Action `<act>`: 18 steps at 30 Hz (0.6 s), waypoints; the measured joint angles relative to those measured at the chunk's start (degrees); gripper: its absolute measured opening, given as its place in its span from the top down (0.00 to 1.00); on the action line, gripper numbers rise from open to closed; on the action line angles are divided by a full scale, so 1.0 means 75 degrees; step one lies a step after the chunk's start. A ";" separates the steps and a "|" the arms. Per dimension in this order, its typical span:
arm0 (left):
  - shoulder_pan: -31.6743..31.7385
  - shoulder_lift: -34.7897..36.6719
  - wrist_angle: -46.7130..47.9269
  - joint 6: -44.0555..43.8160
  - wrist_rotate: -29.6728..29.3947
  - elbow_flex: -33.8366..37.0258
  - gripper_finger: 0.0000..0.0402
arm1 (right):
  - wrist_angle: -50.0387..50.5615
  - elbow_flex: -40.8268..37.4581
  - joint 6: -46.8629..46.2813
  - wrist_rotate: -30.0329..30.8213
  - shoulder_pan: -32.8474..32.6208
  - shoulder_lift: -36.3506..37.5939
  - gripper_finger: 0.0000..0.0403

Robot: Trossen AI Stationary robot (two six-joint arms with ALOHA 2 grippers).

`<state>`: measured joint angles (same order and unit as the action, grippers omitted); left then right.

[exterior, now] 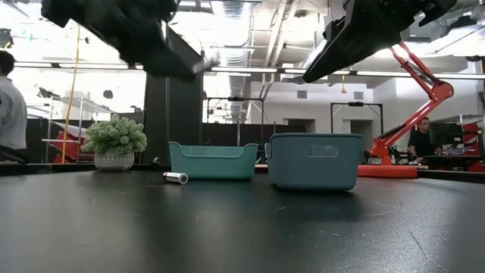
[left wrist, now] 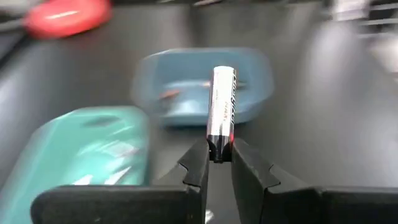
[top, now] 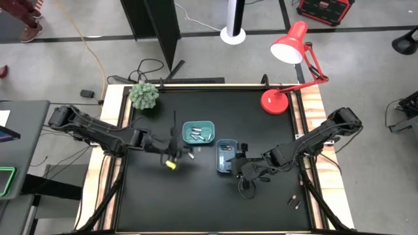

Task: Sort batteries
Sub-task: Put the silver battery into the light blue bin

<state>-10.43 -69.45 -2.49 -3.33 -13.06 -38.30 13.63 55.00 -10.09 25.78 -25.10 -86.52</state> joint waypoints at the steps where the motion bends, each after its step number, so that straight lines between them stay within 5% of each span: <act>1: 0.0103 -0.0028 0.0189 -0.0102 -0.0459 0.0000 0.90 | -0.0003 0.0000 0.0000 0.0000 0.0000 0.0000 0.56; 4: 0.0458 -0.0167 0.0651 -0.0233 -0.1219 0.0002 0.90 | -0.0026 0.0000 0.0000 0.0000 0.0000 0.0000 0.56; 18: 0.1672 -0.1161 0.0605 0.0172 -0.1075 0.0000 0.87 | -0.0116 0.0000 0.0003 -0.0002 0.0000 0.0002 0.56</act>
<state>2.11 -78.16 2.05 -2.04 -21.12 -38.30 12.76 55.00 -10.07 25.76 -25.10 -86.50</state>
